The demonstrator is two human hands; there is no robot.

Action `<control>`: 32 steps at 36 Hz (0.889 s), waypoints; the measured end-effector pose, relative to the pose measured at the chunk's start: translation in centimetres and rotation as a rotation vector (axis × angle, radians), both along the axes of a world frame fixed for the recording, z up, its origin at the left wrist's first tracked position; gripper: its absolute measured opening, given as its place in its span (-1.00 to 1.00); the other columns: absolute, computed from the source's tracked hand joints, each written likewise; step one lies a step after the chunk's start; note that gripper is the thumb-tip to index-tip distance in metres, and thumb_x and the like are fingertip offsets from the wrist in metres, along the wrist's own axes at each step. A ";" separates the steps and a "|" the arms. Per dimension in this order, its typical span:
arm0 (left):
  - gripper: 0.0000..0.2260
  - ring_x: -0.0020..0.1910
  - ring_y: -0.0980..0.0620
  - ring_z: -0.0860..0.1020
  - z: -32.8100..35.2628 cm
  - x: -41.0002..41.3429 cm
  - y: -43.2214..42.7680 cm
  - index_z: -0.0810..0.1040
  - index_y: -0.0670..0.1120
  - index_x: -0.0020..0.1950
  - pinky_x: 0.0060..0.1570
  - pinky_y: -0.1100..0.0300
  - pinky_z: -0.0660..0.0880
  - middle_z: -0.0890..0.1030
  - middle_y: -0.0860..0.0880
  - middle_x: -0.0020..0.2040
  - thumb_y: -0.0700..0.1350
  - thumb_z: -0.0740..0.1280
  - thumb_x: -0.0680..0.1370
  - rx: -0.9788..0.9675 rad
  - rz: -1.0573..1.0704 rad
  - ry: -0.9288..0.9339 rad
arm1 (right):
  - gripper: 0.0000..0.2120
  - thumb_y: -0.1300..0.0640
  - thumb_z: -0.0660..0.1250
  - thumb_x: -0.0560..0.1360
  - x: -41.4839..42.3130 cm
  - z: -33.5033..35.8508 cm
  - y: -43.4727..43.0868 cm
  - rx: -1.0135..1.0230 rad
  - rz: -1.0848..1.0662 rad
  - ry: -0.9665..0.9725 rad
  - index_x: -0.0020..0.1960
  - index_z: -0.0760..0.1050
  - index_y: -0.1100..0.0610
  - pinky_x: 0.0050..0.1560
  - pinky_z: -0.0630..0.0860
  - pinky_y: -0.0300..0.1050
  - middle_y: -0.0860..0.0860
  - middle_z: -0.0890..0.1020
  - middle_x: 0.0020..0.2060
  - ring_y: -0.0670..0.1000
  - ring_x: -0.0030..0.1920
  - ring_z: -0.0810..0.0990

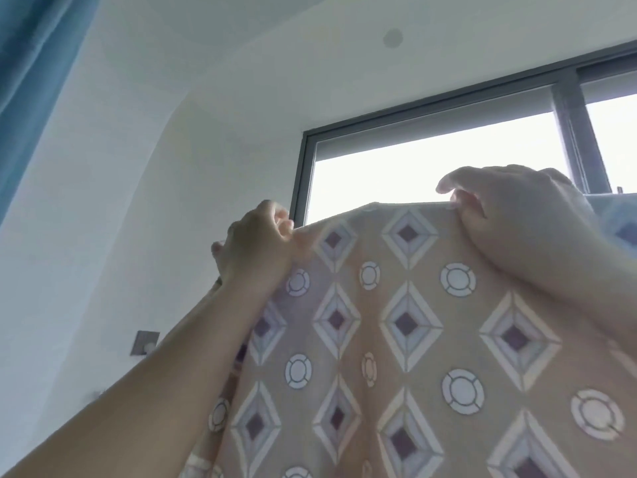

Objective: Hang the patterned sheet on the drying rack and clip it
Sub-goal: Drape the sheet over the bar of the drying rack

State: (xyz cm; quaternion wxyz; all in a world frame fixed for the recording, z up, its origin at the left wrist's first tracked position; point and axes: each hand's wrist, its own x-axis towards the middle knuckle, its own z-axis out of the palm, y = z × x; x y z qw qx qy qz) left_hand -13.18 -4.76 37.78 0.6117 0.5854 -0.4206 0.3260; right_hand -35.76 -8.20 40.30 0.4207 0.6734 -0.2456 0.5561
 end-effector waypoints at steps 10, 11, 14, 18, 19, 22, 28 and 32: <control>-0.79 -0.41 0.29 0.49 1.4 -3.6 -0.9 0.60 -0.08 -0.17 -0.39 0.50 0.37 0.55 0.13 -0.36 -0.02 0.25 0.56 0.006 -0.519 -0.228 | -0.72 0.04 0.09 0.55 -0.8 -0.1 -1.1 0.018 -0.012 -0.045 0.08 0.54 0.06 -0.01 0.23 -0.06 0.05 0.65 -0.04 0.14 0.05 0.51; -0.82 -0.45 0.34 0.48 1.5 -3.4 -0.9 0.58 -0.06 -0.18 -0.44 0.54 0.33 0.54 0.13 -0.38 -0.02 0.28 0.54 -0.011 -0.527 -0.221 | -0.68 -0.01 0.08 0.54 -1.0 -0.1 -1.3 0.032 -0.033 -0.054 0.05 0.55 0.07 -0.01 0.23 -0.06 0.06 0.65 -0.08 0.14 0.03 0.51; -0.83 -0.50 0.32 0.47 1.8 -3.2 -0.9 0.57 -0.10 -0.15 -0.47 0.54 0.30 0.52 0.11 -0.41 -0.02 0.31 0.53 -0.035 -0.468 -0.223 | -0.62 -0.08 0.06 0.52 -1.3 -0.4 -1.2 0.015 -0.072 -0.051 -0.07 0.58 0.08 -0.06 0.25 -0.07 0.04 0.63 -0.22 0.12 -0.08 0.52; -0.84 -0.30 0.16 0.49 1.6 -2.9 -0.7 0.56 -0.09 -0.12 -0.37 0.46 0.35 0.53 0.09 -0.33 -0.05 0.25 0.57 -0.050 -0.321 -0.211 | -0.73 0.02 0.13 0.57 -0.7 -0.2 -0.8 0.032 -0.020 -0.038 -0.08 0.58 0.08 -0.05 0.15 -0.12 0.01 0.59 -0.27 0.08 -0.10 0.48; -0.84 -0.25 0.10 0.51 1.6 -2.8 -0.6 0.56 -0.09 -0.11 -0.30 0.37 0.39 0.53 0.08 -0.30 -0.06 0.23 0.57 -0.055 -0.299 -0.200 | -0.74 0.05 0.14 0.57 -0.4 0.1 -0.8 0.030 -0.010 -0.038 -0.08 0.58 0.08 -0.05 0.14 -0.13 -0.01 0.56 -0.31 0.06 -0.12 0.45; -0.84 -0.12 0.00 0.52 1.5 -2.0 -0.2 0.54 -0.08 -0.09 -0.13 0.19 0.42 0.53 0.07 -0.25 -0.07 0.21 0.57 -0.073 -0.237 -0.148 | -0.75 0.07 0.11 0.59 1.0 0.7 -0.7 0.022 0.019 -0.035 -0.06 0.57 0.04 -0.06 0.10 -0.14 -0.07 0.52 -0.31 0.04 -0.07 0.44; -0.83 -0.03 -0.10 0.53 0.8 0.6 0.2 0.51 -0.07 -0.08 0.00 0.06 0.45 0.59 -0.06 -0.12 -0.05 0.17 0.57 -0.070 -0.178 -0.001 | -0.69 0.06 0.02 0.61 5.1 1.3 -0.5 -0.022 0.035 0.038 0.04 0.54 0.06 0.06 0.21 -0.07 0.00 0.61 -0.04 0.08 0.06 0.47; -0.88 0.04 -0.09 0.50 0.1 0.7 -0.2 0.46 -0.02 -0.08 0.08 0.05 0.42 0.55 0.02 -0.08 -0.06 0.15 0.58 -0.033 -0.155 0.010 | -0.73 0.09 0.03 0.60 5.6 1.4 -0.5 -0.031 0.050 0.037 -0.02 0.51 0.08 -0.03 0.18 -0.09 -0.03 0.56 -0.20 0.07 -0.03 0.46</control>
